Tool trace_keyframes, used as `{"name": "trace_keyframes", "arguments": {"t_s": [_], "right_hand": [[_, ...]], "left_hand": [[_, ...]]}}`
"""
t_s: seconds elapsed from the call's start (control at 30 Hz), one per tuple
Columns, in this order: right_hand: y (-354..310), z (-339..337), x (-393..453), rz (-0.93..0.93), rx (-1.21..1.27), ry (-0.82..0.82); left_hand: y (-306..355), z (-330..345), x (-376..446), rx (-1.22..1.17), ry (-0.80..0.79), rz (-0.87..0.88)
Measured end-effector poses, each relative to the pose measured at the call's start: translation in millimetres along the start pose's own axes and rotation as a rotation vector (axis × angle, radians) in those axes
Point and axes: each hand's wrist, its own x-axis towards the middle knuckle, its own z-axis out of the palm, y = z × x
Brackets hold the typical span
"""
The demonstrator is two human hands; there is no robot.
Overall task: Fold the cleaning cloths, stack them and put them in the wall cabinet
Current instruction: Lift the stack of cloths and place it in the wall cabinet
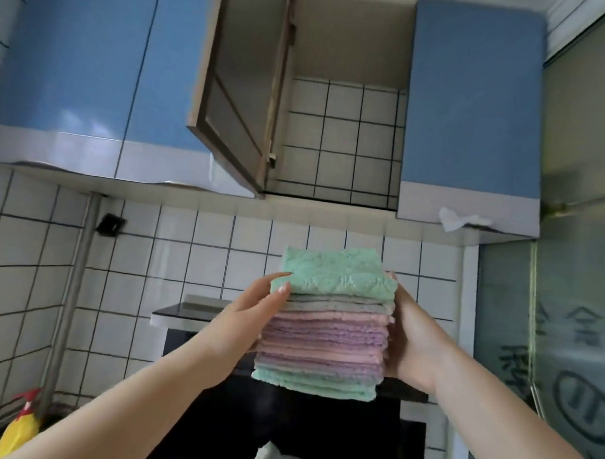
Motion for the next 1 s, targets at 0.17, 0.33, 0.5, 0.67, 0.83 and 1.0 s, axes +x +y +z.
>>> {"name": "trace_keyframes", "arguments": {"t_s": [0.17,0.33,0.5,0.67,0.83,1.0], "right_hand": [[-42.5,-16.5,34.0,-0.316,-0.095,0.038],[-85.2,-16.0,63.9,-0.528,-0.286,-0.008],[-130.3,-20.0,106.9,-0.639,-0.306,0.017],[-167.9,-16.2,152.2,-0.687,-0.283,0.000],[-200.1,-16.9,193.7,-0.771,-0.251,0.013],[-231.3,-12.1,242.4,-0.865,-0.267,0.057]], "left_hand": [[23.6,7.3,64.5,-0.041,0.054,-0.029],[51.7,11.4,121.4,-0.023,0.133,-0.010],[76.2,2.3,175.0,0.010,0.212,0.019],[94.5,-10.8,225.3,0.048,0.288,0.012],[108.6,-19.5,265.5,0.057,0.262,0.027],[119.9,-34.6,310.6,0.097,0.245,0.087]]}}
